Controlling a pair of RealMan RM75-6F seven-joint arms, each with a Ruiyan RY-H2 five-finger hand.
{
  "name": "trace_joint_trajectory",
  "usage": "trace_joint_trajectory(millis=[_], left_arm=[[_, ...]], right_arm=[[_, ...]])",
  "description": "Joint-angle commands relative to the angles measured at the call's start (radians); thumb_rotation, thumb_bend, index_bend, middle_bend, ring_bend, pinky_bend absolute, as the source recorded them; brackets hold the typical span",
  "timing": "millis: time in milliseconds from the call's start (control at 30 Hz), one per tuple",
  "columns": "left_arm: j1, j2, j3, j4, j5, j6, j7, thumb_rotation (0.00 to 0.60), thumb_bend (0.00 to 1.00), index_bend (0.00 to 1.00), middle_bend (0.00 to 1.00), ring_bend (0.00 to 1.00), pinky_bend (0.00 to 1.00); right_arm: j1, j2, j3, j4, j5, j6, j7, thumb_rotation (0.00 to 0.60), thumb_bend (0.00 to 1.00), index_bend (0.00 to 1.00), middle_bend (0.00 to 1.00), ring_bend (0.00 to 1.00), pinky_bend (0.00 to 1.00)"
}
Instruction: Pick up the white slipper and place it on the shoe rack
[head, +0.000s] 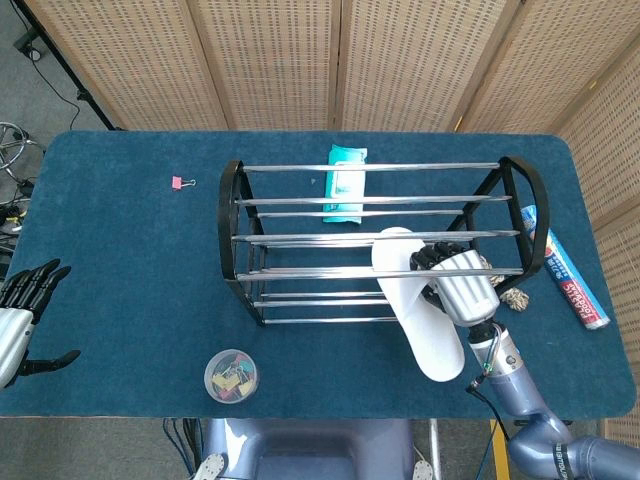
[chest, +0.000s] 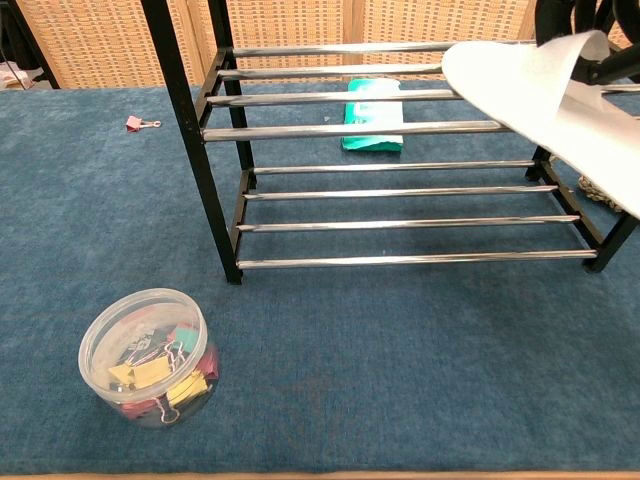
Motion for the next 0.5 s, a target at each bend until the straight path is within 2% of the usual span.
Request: trace_joint_trajectory(millis=[33, 500], left_arm=[[0.0, 0.0, 0.0, 0.0, 0.001, 0.0, 0.0, 0.6, 0.0, 0.0, 0.0, 0.0, 0.0], [-0.001, 0.004, -0.001, 0.003, -0.001, -0.002, -0.014, 0.6, 0.0, 0.0, 0.0, 0.0, 0.0]], right_arm=[[0.008, -0.01, 0.013, -0.005, 0.012, -0.011, -0.015, 0.6, 0.64, 0.67, 0.59, 0.55, 0.7], [0.046, -0.034, 0.083, -0.011, 0.083, -0.066, -0.055, 0.6, 0.64, 0.67, 0.59, 0.55, 0.7]])
